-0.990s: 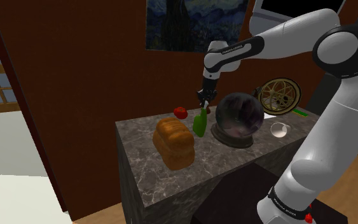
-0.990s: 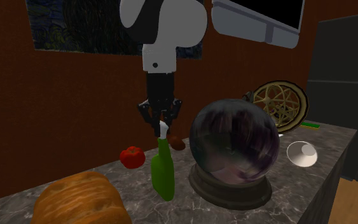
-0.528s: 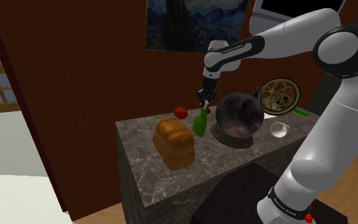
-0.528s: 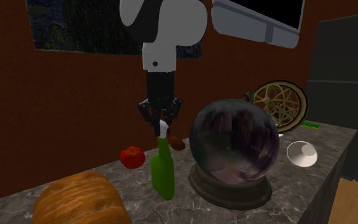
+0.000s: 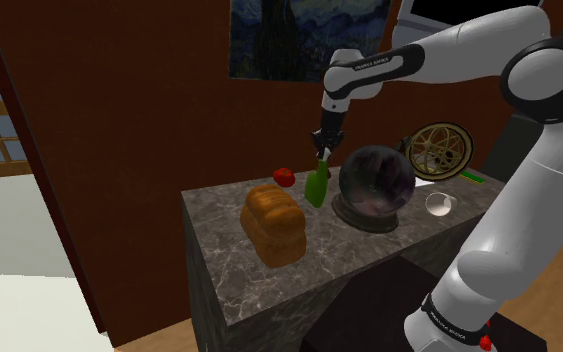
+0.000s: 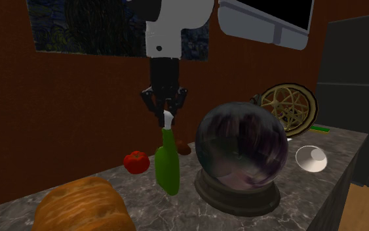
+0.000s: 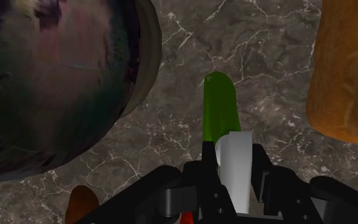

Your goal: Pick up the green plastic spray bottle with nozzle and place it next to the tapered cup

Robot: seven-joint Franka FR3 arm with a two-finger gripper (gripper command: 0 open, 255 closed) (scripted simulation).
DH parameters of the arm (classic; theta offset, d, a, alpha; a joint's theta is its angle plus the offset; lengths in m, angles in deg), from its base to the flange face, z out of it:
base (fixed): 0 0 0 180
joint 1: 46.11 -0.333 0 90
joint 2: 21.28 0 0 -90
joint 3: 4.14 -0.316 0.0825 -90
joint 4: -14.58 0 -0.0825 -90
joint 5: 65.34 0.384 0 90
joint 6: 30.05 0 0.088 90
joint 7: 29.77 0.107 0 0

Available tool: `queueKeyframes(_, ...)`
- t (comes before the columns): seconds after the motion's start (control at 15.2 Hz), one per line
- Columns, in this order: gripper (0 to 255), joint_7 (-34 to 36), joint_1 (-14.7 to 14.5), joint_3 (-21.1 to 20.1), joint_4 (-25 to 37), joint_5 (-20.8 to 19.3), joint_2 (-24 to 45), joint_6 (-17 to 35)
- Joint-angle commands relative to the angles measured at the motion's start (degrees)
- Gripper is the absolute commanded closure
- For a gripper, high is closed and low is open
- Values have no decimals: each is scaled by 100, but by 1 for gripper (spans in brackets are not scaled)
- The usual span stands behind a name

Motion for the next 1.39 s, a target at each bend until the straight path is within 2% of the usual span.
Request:
queueKeyframes(0.0, 255, -6, 4, 4, 132, -5, -32, -165)
queueKeyframes(1.32, 255, 11, 0, -1, 1598, -15, -100, -1698)
